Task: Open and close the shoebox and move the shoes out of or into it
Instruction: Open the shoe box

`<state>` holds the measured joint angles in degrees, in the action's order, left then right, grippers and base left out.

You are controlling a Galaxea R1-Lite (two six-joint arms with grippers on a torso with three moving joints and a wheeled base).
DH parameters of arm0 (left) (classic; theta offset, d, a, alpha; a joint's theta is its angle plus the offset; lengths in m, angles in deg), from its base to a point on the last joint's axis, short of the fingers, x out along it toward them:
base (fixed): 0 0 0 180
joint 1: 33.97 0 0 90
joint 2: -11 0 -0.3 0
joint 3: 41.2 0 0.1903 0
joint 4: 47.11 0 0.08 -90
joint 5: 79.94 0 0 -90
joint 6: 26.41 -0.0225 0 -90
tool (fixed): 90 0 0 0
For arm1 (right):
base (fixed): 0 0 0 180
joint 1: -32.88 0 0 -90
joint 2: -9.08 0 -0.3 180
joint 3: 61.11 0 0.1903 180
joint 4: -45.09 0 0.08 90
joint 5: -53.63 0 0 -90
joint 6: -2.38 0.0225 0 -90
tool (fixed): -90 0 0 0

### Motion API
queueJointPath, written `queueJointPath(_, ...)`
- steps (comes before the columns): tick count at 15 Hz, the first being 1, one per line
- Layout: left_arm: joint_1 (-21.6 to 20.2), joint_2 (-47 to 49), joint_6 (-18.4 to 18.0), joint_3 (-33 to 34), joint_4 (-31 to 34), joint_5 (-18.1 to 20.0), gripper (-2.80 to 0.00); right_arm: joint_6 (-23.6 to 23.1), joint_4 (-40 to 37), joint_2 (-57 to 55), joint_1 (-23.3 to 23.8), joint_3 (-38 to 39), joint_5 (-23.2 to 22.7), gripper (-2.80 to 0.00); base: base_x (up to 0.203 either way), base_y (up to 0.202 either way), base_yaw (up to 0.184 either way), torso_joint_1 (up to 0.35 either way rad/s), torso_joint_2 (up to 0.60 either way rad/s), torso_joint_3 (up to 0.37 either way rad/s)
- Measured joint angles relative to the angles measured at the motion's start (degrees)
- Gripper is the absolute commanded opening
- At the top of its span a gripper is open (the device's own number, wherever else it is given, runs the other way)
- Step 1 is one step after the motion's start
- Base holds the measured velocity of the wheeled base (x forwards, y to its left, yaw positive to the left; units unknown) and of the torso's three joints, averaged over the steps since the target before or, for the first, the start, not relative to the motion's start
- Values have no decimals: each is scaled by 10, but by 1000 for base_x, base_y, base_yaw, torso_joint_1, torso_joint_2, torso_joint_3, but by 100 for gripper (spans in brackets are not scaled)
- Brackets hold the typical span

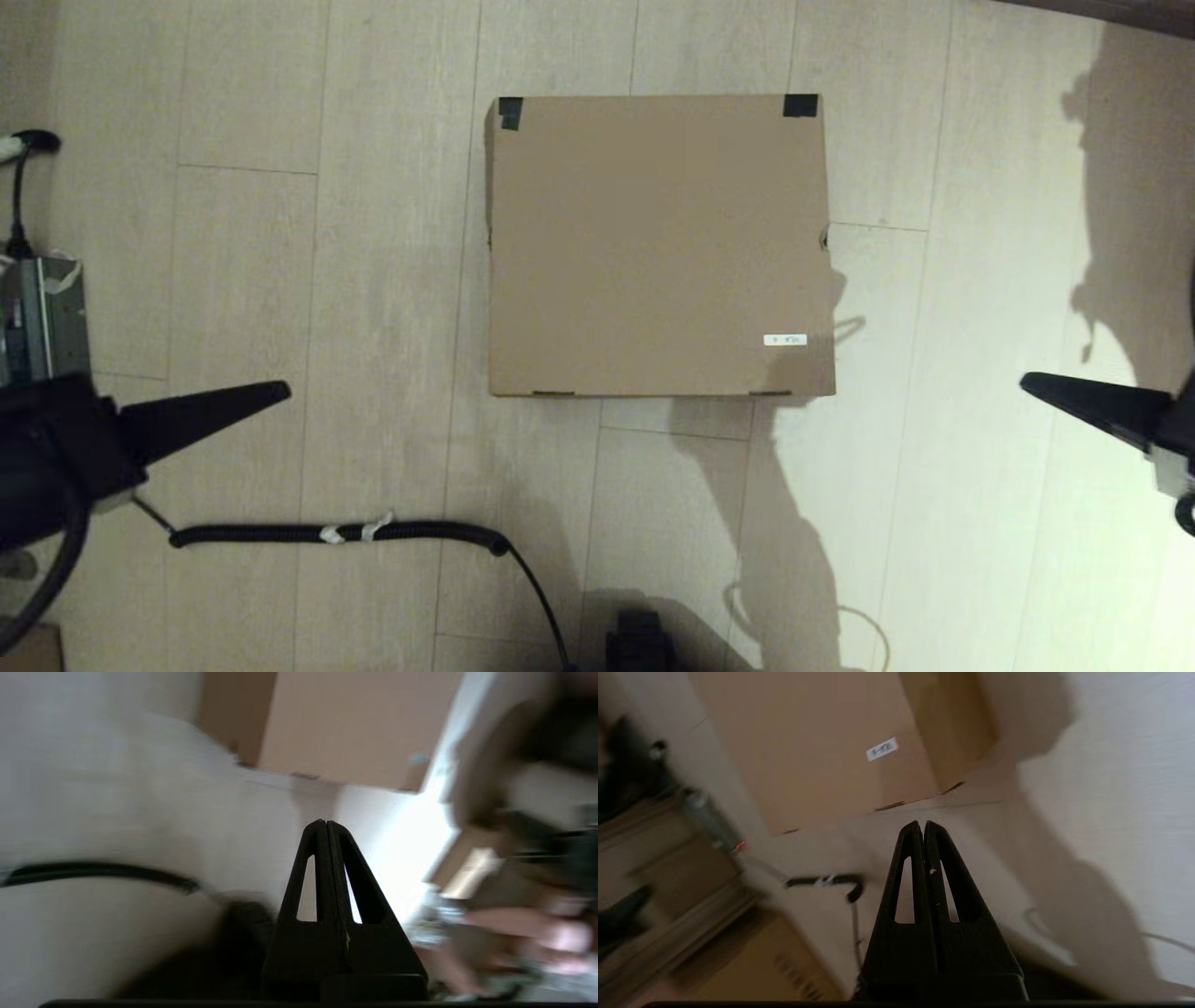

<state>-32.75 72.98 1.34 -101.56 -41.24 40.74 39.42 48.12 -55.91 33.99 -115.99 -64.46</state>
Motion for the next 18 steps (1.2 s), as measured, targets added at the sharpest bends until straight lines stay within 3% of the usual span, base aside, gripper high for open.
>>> queueJointPath(3, -31, 120, 96, 18, -165, 114, -280, 51, 114, -121, 30, -12, -134, -280, 0, 0, 0, 0, 0, 0)
queueJointPath(5, -41, 178, 130, 22, -242, 142, -280, 94, 202, -185, 57, -25, -205, -280, 0, 0, 0, 0, 0, 0)
queueJointPath(7, -45, 221, 135, 22, -282, 145, -280, 121, 279, -235, 79, -31, -244, -280, 0, 0, 0, 0, 0, 0)
queueJointPath(11, -41, 269, 136, 11, -288, 147, -280, 125, 309, -284, 93, -32, -269, -280, 0, 0, 0, 0, 0, 0)
queueJointPath(18, -37, 306, 131, 1, -317, 144, -280, 131, 316, -322, 97, -65, -261, -280, 0, 0, 0, 0, 0, 0)
